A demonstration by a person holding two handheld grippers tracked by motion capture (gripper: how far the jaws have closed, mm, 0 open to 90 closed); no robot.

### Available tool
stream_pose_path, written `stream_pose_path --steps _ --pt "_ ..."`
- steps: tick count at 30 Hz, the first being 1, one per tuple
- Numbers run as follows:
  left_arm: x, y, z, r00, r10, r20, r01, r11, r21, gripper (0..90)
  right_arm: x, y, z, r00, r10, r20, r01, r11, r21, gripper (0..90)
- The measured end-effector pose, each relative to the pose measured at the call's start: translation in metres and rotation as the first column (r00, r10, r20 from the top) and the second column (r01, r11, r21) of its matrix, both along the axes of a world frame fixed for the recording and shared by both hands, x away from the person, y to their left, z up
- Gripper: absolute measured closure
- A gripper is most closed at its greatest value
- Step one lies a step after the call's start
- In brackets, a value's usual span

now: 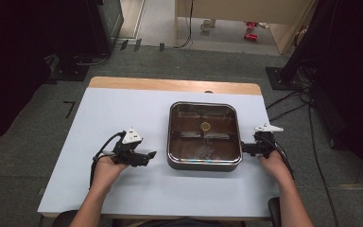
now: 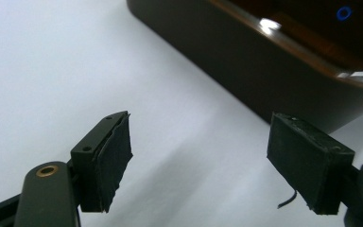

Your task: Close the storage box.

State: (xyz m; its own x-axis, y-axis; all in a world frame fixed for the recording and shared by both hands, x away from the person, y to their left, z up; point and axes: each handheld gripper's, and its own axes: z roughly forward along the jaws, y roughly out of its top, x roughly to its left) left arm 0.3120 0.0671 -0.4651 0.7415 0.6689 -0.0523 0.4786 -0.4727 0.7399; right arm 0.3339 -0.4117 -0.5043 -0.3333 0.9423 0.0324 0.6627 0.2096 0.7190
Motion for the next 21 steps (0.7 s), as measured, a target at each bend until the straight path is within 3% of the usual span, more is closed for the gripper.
stream_pose_path --steps 11,16,18,21 --pt "0.007 -0.001 -0.023 0.998 -0.006 -0.064 0.012 0.9962 0.086 24.0 0.0 0.0 0.0 1.0 0.0 0.0 0.0 1.0 0.0 8.8" --pt "0.006 -0.002 -0.025 0.999 -0.016 -0.042 0.02 0.9955 0.092 22.9 0.0 0.0 0.0 1.0 0.0 0.0 0.0 1.0 0.0 8.7" --pt "0.005 -0.004 -0.027 0.9992 -0.023 -0.032 0.026 0.9953 0.093 18.1 0.0 0.0 0.0 1.0 0.0 0.0 0.0 1.0 0.0 8.7" --pt "0.0 -0.005 -0.031 0.9999 0.01 -0.007 -0.01 0.9979 0.064 16.3 0.0 0.0 0.0 1.0 0.0 0.0 0.0 1.0 0.0 8.8"
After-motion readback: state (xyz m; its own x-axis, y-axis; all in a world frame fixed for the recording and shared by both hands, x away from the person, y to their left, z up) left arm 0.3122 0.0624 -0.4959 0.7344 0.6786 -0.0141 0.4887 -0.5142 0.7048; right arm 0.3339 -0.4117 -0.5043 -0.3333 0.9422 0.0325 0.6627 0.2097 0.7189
